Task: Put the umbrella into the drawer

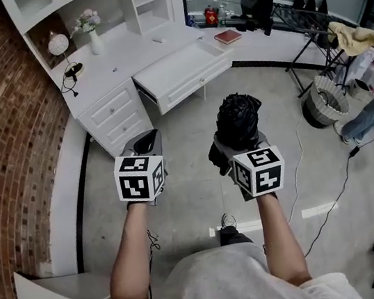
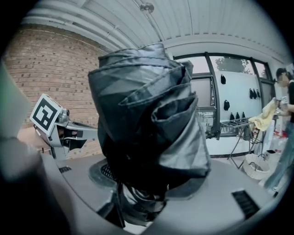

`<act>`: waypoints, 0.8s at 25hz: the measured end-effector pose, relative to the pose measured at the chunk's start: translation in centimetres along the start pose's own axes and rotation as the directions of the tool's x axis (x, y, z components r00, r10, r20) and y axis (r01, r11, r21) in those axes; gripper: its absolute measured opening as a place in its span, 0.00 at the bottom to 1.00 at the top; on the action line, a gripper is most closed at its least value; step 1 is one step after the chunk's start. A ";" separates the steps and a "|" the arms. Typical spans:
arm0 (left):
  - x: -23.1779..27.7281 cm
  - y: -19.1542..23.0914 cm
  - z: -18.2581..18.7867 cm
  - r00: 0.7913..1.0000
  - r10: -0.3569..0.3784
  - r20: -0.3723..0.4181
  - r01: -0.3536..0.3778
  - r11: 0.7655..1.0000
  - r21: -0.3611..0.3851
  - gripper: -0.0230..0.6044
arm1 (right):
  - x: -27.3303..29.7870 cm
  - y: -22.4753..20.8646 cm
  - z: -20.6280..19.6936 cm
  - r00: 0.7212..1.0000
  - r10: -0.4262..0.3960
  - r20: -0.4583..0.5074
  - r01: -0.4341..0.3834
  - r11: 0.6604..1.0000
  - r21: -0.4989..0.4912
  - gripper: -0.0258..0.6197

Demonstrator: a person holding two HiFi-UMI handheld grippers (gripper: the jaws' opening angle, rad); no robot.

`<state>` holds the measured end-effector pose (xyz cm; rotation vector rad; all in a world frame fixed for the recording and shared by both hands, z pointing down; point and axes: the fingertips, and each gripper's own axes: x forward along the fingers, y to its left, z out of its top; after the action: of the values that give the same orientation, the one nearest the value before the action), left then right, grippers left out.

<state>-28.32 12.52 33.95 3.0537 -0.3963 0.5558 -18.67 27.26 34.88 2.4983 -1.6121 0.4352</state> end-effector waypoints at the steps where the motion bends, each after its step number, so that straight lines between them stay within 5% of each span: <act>1: 0.8 0.0 0.2 1.000 0.003 -0.003 -0.003 1.000 0.000 0.03 | 0.6 -0.6 0.0 1.000 0.006 -0.003 -0.006 1.000 -0.001 0.44; 20: 11.5 0.8 2.9 0.987 0.153 -0.055 -0.156 0.986 -0.051 0.03 | 10.4 -10.1 2.0 0.984 0.172 -0.054 -0.174 0.985 -0.023 0.44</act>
<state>-17.09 8.74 35.23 2.9658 -0.6398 0.6159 -5.18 21.96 36.67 2.3165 -1.8098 0.4904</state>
